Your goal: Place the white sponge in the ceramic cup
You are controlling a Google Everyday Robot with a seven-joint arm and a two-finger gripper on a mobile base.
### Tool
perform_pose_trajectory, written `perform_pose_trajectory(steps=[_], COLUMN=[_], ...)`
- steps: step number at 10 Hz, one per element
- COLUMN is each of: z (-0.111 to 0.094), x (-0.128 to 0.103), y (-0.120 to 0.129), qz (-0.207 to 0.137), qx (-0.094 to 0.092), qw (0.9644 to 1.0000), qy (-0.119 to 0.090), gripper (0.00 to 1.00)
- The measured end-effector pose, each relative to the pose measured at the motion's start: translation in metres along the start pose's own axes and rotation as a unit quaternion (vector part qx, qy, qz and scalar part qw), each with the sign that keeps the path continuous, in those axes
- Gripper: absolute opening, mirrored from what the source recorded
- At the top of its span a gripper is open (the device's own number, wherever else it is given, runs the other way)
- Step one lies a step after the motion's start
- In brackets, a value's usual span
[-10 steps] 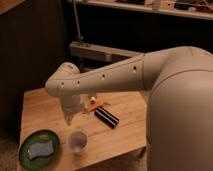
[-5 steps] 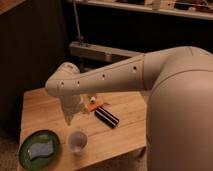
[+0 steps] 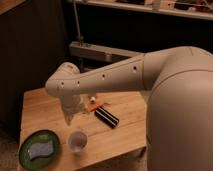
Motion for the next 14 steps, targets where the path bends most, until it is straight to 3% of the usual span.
perform_pose_trajectory(steps=[1,3,5,6,7,8,10,11,12,13,14], z=[-0.008,-0.023,-0.030,-0.033,-0.035,-0.040,-0.046,-0.046,-0.042,-0.034,-0.022], x=[-0.003,-0.015,-0.038,-0.050,-0.064,-0.077,-0.092,-0.099,-0.100,-0.097,-0.084], y=[0.005,0.037,0.080,0.105,0.126,0.149,0.167,0.171,0.172,0.175,0.177], qz=[-0.023,-0.102,-0.211,-0.266,-0.319,-0.368,-0.415,-0.425,-0.431,-0.442,-0.478], qx=[0.015,0.033,0.008,-0.034,-0.074,-0.115,-0.154,-0.158,-0.149,-0.143,-0.136], qw=[0.9995,0.9935,0.9754,0.9605,0.9410,0.9169,0.8878,0.8814,0.8821,0.8797,0.8638], qy=[-0.015,-0.038,-0.064,-0.073,-0.085,-0.102,-0.127,-0.131,-0.116,-0.102,-0.084], gripper=[0.65,0.65,0.65,0.65,0.65,0.65,0.65,0.65,0.65,0.65,0.65])
